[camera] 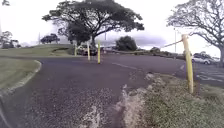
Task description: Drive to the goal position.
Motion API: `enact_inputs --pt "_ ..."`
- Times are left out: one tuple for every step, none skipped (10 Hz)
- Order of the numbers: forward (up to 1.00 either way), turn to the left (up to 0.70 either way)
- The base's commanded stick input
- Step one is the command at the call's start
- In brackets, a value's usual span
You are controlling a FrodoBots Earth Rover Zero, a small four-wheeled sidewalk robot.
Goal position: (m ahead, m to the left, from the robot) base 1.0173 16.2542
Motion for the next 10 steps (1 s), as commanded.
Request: enact_inputs --pt "0.7 0.0" --pt "0.7 0.0" --pt "0.7 0.05" --pt "0.7 0.2" --pt "0.7 0.34" --pt "0.7 0.34" --pt "0.7 0.34" --pt "0.7 0.34" --pt "0.7 0.34" --pt "0.7 0.34"
